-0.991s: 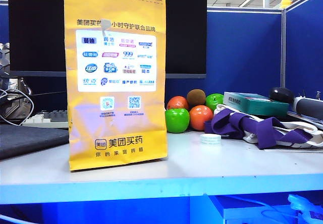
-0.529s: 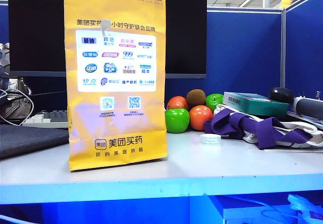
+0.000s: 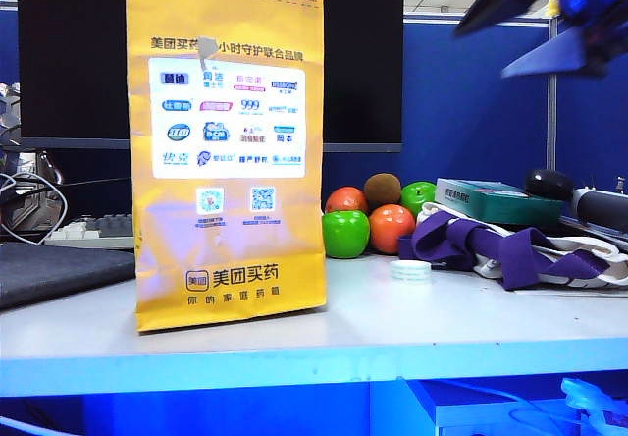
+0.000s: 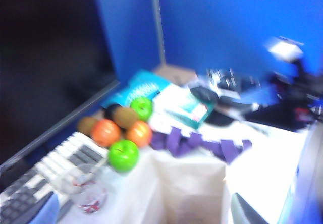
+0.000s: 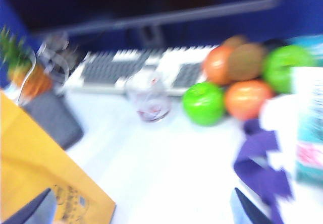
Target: Pick up the transparent tape and throw it into the yellow paper bag.
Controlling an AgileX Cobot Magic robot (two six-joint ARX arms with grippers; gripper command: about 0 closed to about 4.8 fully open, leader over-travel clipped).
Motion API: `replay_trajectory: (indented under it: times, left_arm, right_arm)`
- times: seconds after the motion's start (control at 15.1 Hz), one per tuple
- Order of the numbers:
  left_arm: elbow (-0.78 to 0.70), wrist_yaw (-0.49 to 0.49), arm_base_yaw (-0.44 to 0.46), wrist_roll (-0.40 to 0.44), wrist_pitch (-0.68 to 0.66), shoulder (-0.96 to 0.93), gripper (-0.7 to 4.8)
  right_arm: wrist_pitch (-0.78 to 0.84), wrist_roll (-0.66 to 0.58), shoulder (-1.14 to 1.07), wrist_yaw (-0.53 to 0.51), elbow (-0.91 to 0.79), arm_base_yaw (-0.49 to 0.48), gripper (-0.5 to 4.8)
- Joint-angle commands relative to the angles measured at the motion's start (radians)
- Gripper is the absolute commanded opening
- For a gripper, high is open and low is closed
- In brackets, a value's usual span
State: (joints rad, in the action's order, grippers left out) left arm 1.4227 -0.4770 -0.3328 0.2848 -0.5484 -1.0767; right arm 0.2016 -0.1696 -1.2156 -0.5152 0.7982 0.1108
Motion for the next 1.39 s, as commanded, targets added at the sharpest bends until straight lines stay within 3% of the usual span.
replay_trajectory:
  times: [0.07,0.2,0.33,0.53,0.79,1.12,1.39]
  left_arm:
    - [0.156,0.284,-0.153,0.094,-0.134,-0.146,4.79]
    - [0.240,0.484,-0.286,0.105,-0.150,-0.253,4.79]
    - [0.331,0.591,-0.392,0.118,-0.179,-0.367,4.79]
    - [0.344,0.590,-0.455,0.077,-0.176,-0.431,4.79]
    - [0.344,0.593,-0.559,0.085,-0.138,-0.457,4.79]
    - [0.346,0.596,-0.586,0.079,-0.143,-0.508,4.79]
    - [0.348,0.598,-0.584,0.082,-0.135,-0.516,4.79]
  right_arm:
    - [-0.053,0.101,-0.143,0.005,0.133,-0.001,4.79]
    - [-0.129,0.178,-0.208,0.075,0.190,0.000,4.79]
    - [-0.161,0.231,-0.281,0.158,0.203,0.012,4.79]
    - [-0.174,0.230,-0.377,0.166,0.203,0.038,4.79]
    - [-0.097,0.238,-0.551,0.201,0.238,0.119,4.79]
    - [-0.149,0.267,-0.686,0.230,0.395,0.156,4.79]
    - [-0.229,0.278,-0.691,0.255,0.404,0.156,4.79]
